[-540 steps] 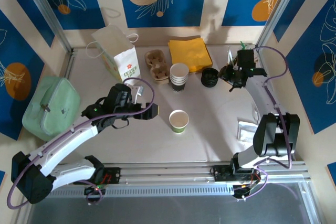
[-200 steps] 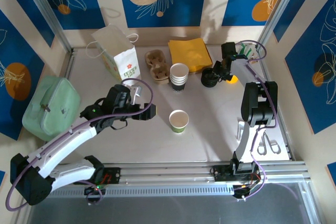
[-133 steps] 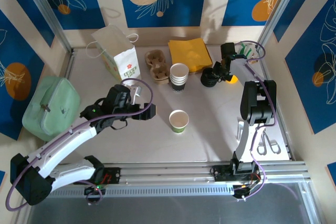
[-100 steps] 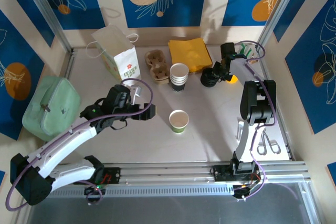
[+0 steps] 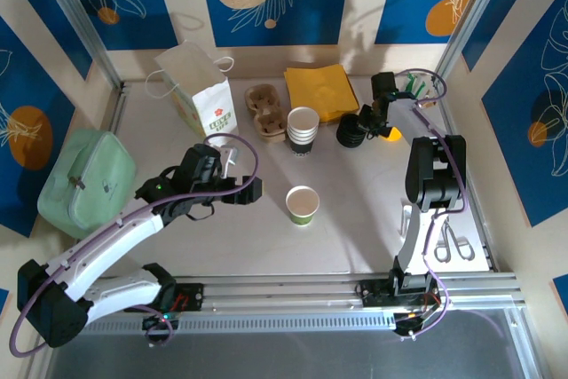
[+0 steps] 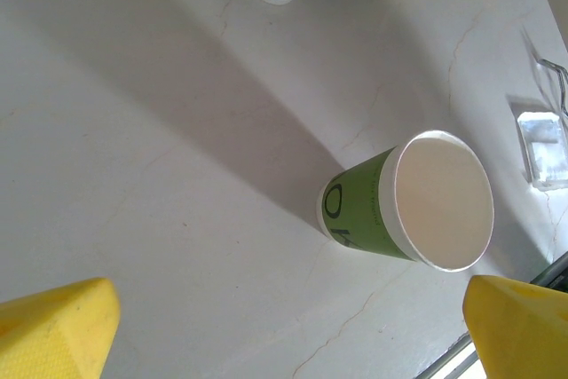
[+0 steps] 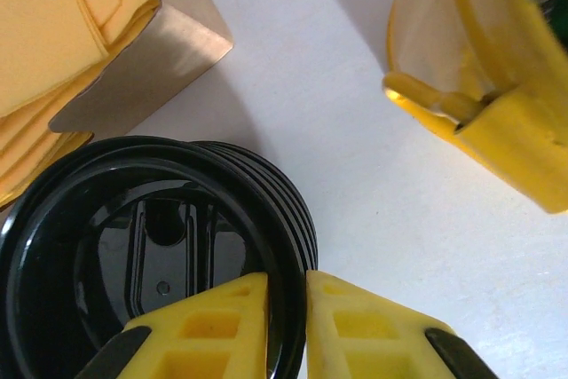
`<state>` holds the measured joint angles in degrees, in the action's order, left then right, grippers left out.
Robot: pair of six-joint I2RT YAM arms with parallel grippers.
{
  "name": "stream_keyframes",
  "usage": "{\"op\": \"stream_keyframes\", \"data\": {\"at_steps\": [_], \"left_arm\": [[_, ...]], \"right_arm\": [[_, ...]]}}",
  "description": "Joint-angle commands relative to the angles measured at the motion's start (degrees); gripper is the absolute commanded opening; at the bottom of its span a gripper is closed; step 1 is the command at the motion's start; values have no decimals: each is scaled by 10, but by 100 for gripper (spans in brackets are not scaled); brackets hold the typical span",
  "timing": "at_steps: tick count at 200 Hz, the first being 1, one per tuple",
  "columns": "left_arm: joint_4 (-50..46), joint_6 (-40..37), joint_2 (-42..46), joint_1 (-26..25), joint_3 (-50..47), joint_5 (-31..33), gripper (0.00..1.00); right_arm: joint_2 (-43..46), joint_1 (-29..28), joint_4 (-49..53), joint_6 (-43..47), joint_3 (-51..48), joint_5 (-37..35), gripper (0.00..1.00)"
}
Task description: Pack the takeout coffee
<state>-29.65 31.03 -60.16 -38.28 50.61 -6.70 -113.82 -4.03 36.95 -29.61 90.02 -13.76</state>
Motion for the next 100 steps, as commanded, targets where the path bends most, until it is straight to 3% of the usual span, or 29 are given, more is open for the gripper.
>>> {"op": "stream_keyframes", "data": {"at_steps": [1,100], "left_arm": [[-19,-13,8,-5,12,12,99],[-23,-12,17,-4,26,7,99]], "right_arm": [[16,-4,19,11,14,3,17],[138,-13,42,35,-35,-1,16]]}}
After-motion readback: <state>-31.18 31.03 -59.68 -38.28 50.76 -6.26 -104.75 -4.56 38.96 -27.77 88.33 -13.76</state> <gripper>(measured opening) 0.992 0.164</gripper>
